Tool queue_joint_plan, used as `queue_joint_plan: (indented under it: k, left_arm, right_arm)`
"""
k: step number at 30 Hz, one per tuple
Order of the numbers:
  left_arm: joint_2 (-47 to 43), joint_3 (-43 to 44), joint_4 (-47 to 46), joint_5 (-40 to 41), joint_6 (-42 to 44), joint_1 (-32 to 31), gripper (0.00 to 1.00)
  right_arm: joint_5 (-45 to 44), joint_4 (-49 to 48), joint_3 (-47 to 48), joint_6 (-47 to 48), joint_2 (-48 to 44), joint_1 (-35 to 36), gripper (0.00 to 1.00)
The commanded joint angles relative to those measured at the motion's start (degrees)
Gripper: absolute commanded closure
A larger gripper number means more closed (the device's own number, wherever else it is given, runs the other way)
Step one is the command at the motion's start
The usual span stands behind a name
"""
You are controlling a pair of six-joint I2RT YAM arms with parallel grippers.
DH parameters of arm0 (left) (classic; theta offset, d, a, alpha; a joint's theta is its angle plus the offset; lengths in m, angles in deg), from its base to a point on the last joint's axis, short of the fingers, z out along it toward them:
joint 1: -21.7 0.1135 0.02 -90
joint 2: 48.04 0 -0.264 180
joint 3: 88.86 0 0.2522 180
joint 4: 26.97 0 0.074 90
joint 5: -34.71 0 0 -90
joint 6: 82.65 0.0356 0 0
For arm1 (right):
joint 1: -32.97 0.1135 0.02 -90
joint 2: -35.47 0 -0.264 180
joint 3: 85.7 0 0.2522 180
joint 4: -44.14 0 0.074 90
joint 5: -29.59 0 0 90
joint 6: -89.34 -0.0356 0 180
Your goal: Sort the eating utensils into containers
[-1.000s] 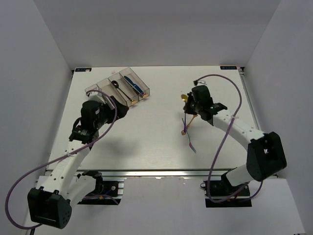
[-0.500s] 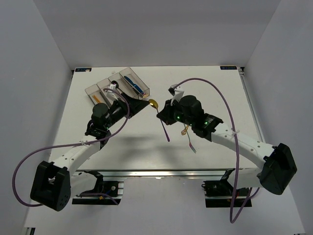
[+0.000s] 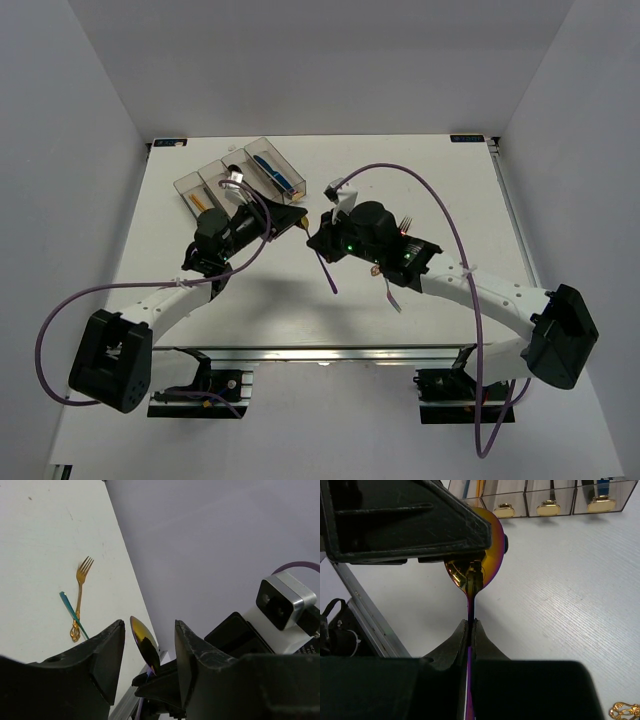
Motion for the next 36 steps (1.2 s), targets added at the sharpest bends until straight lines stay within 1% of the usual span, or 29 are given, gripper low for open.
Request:
queue_joint_plan:
  k: [1, 2, 6, 7, 11, 14, 16, 17, 18, 19, 20, 21, 22, 24, 25, 26, 27, 28, 29, 30, 33, 34, 35, 36]
  left_arm:
    - [-0.1, 0.0, -2.0, -1.5, -0.5, -0.4, 0.46]
    - [-0.1, 0.0, -2.0, -1.8, -0.5, -0.4, 0.46]
    - [-0.2, -0.3, -2.8, -2.4, -1.8, -0.4, 0.62]
    - [-0.2, 0.0, -2.8, -2.7, -2.2, -0.4, 0.71]
    - [-0.3, 1.8, -0.1, -3.2, -3.1, -0.4, 0.90]
    - [-0.3, 3.6, 3.7, -2.9, -1.8, -0.4, 1.00]
    - [0.0, 5.1, 6.8, -1.9, -0.4, -0.1, 1.00]
    - [0.2, 6.8, 10.0, -1.5, 1.0, 0.2, 1.00]
    - [0.8, 7.4, 11.2, -1.2, 1.3, 0.9, 1.00]
    - [1.2, 8.0, 12.1, -1.4, 1.5, 2.6, 1.00]
    - [1.6, 8.8, 13.2, -1.9, 1.2, 3.8, 1.00]
    - [2.5, 9.2, 13.4, -2.4, 0.7, 5.4, 1.00]
    - [3.0, 9.5, 13.7, -3.4, 0.4, 8.9, 1.00]
    - [4.1, 12.0, 16.3, -3.6, 0.6, 12.3, 1.00]
    - [5.5, 13.5, 19.7, -2.8, 1.3, 14.9, 1.00]
    - [6.7, 15.1, 21.7, -2.1, 3.4, 16.0, 1.00]
    - [7.8, 19.2, 23.2, -1.5, 4.4, 16.8, 1.00]
    - [10.8, 21.5, 26.7, -0.8, 5.5, 18.3, 1.00]
    - [12.5, 23.7, 28.0, 1.0, 6.8, 19.1, 1.00]
    - [14.3, 27.7, 28.9, 1.4, 6.9, 20.0, 1.00]
    - [22.5, 32.9, 27.3, 0.0, 3.6, 24.5, 1.00]
    - [24.5, 36.8, 26.2, -0.3, 2.7, 26.0, 1.00]
    - [28.8, 39.3, 26.6, -0.6, 2.2, 26.4, 1.00]
    - [30.8, 42.1, 27.7, -0.5, 2.4, 27.0, 1.00]
  right_arm:
    - [-2.6, -3.5, 3.0, 1.5, 0.2, 0.6, 1.00]
    - [-3.0, -3.8, 3.0, 1.6, 0.3, 0.6, 1.00]
    - [-4.5, -4.3, 3.6, 3.0, 1.4, 0.7, 1.00]
    - [-5.8, -4.3, 3.7, 3.4, 2.2, 0.7, 1.00]
    - [-8.0, -4.6, 4.4, 5.9, 4.0, 0.7, 1.00]
    - [-8.1, -4.9, 4.5, 7.2, 4.5, 0.7, 1.00]
    - [-8.0, -5.4, 4.2, 7.4, 4.1, 0.7, 1.00]
    - [-8.1, -5.6, 3.8, 7.4, 3.9, 0.6, 0.80]
    - [-9.5, -6.0, 3.0, 7.4, 3.1, 0.5, 0.71]
    - [-10.4, -6.0, 2.5, 7.4, 2.7, 0.6, 0.32]
    - [-11.4, -6.0, 2.2, 7.4, 2.2, 0.3, 0.12]
    - [-12.7, -5.5, 1.5, 7.6, 1.1, 0.1, 0.11]
    - [-13.3, -4.7, 1.0, 7.6, 0.5, -0.1, 0.11]
    - [-14.3, -3.9, 0.1, 7.6, -0.7, -1.4, 0.11]
    - [-14.6, -3.4, -0.9, 7.4, -2.5, -2.0, 0.11]
    - [-14.6, -3.1, -1.4, 7.0, -3.4, -3.0, 0.11]
    - [-14.7, -2.9, -2.0, 6.7, -4.2, -3.5, 0.11]
    - [-14.7, -2.6, -2.8, 6.7, -5.8, -4.0, 0.11]
    - [-14.8, -2.1, -3.2, 6.4, -6.5, -4.7, 0.11]
    - [-15.0, -1.6, -3.4, 6.2, -7.6, -4.9, 0.11]
    - [-15.2, 0.0, -4.2, 6.4, -9.1, -5.4, 0.10]
    - [-15.3, 0.3, -4.4, 6.4, -9.3, -5.5, 0.11]
    - [-15.2, 0.5, -5.1, 6.4, -9.7, -5.6, 0.11]
    - [-15.3, 1.0, -5.4, 6.5, -10.2, -5.7, 0.11]
